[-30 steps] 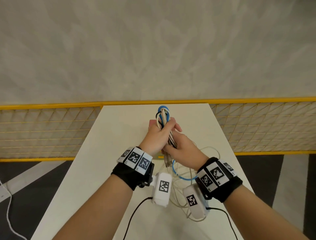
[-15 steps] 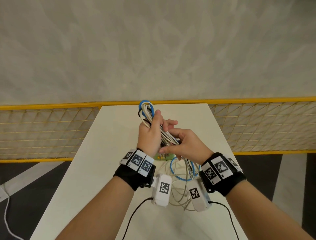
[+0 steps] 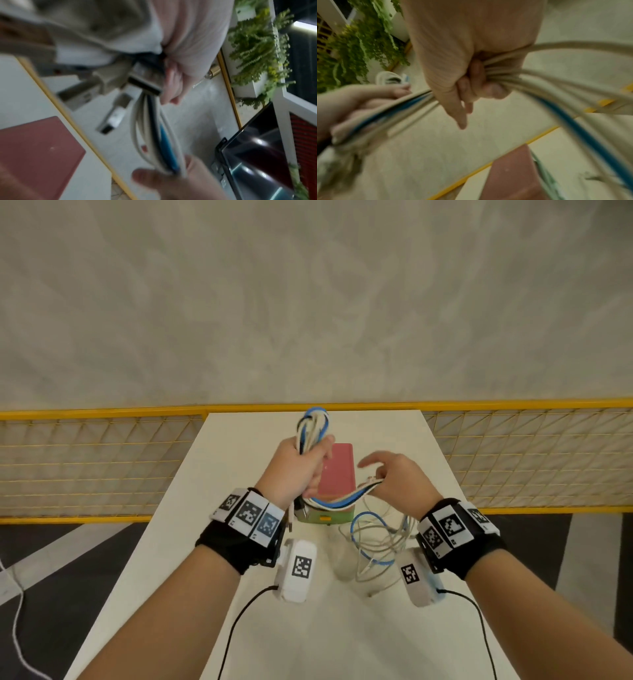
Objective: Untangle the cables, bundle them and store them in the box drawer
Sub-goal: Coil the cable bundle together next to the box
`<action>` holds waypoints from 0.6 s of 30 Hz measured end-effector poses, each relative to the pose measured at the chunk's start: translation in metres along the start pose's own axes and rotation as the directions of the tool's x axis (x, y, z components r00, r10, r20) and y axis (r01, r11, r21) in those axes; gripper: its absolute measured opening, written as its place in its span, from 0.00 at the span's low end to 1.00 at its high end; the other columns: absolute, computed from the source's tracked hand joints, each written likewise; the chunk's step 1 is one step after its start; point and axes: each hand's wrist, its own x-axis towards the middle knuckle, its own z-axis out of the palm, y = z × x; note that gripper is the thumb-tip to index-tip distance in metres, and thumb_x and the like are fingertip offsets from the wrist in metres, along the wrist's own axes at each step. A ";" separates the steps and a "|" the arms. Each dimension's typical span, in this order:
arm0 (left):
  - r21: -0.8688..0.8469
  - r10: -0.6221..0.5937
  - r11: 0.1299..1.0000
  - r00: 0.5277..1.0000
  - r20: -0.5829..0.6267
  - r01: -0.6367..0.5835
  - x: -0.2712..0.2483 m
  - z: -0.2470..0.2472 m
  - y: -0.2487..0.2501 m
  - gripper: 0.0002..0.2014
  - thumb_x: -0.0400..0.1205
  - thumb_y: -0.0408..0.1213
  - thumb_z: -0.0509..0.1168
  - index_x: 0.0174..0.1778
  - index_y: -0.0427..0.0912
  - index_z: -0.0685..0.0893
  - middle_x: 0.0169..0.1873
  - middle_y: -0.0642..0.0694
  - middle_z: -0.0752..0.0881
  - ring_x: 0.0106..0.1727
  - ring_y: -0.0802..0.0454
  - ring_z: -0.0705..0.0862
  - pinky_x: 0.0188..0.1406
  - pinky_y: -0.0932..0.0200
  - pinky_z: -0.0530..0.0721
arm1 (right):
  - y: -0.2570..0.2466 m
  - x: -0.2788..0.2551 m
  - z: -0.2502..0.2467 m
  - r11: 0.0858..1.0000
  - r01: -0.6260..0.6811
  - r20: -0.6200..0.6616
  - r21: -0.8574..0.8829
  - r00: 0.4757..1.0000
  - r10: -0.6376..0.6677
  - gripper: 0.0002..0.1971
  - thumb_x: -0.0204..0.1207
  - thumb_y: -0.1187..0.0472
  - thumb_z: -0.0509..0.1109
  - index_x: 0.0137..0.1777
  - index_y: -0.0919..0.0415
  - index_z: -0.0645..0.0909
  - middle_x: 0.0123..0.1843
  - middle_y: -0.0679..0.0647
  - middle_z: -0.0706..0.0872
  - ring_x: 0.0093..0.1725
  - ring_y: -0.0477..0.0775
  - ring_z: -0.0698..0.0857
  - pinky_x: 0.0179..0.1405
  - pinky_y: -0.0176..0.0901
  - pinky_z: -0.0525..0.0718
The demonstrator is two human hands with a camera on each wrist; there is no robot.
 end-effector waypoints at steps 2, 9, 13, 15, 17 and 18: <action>0.139 -0.065 0.989 0.996 0.056 0.057 -0.003 0.004 -0.009 0.15 0.80 0.46 0.70 0.32 0.45 0.75 0.15 0.54 0.66 0.14 0.57 0.63 0.17 0.65 0.63 | -0.012 0.006 0.001 0.999 0.047 -0.050 -0.008 0.998 -0.047 0.27 0.64 0.67 0.73 0.63 0.51 0.75 0.23 0.47 0.77 0.24 0.44 0.75 0.28 0.39 0.73; 0.382 -0.101 0.924 0.968 0.228 0.007 -0.010 0.007 -0.018 0.11 0.75 0.42 0.76 0.32 0.48 0.80 0.15 0.59 0.76 0.16 0.63 0.72 0.20 0.68 0.70 | -0.029 0.012 0.000 0.973 0.220 0.096 0.072 0.969 -0.226 0.49 0.63 0.76 0.70 0.81 0.48 0.53 0.40 0.60 0.89 0.37 0.54 0.86 0.39 0.47 0.86; 0.427 -0.046 0.904 0.987 0.155 -0.025 -0.006 -0.002 -0.022 0.11 0.79 0.48 0.70 0.42 0.43 0.81 0.31 0.45 0.83 0.34 0.46 0.81 0.38 0.50 0.79 | -0.026 0.006 -0.006 0.935 0.270 0.173 0.229 0.934 -0.312 0.28 0.72 0.72 0.71 0.70 0.54 0.69 0.40 0.45 0.83 0.35 0.33 0.82 0.37 0.24 0.78; 0.349 -0.005 0.936 0.988 0.154 -0.050 -0.007 -0.005 -0.022 0.14 0.84 0.45 0.66 0.33 0.45 0.81 0.26 0.45 0.80 0.32 0.45 0.78 0.37 0.52 0.76 | -0.019 0.001 -0.007 0.937 0.275 0.132 0.215 0.942 -0.307 0.12 0.79 0.67 0.66 0.57 0.50 0.75 0.39 0.40 0.81 0.36 0.30 0.81 0.38 0.21 0.75; 0.282 0.011 0.958 0.989 0.145 -0.052 -0.007 -0.007 -0.021 0.17 0.86 0.44 0.62 0.31 0.44 0.81 0.26 0.47 0.81 0.32 0.49 0.81 0.40 0.54 0.79 | -0.009 -0.004 -0.005 0.944 0.236 0.103 0.230 0.959 -0.264 0.09 0.83 0.63 0.61 0.49 0.46 0.74 0.37 0.43 0.81 0.35 0.35 0.81 0.39 0.26 0.76; 0.238 0.011 0.970 0.990 0.142 -0.045 -0.006 -0.007 -0.021 0.18 0.86 0.44 0.61 0.31 0.43 0.79 0.25 0.49 0.81 0.30 0.49 0.82 0.40 0.54 0.80 | -0.004 -0.007 -0.002 0.946 0.218 0.098 0.239 0.964 -0.247 0.09 0.84 0.62 0.59 0.47 0.46 0.74 0.37 0.45 0.82 0.36 0.38 0.81 0.41 0.30 0.77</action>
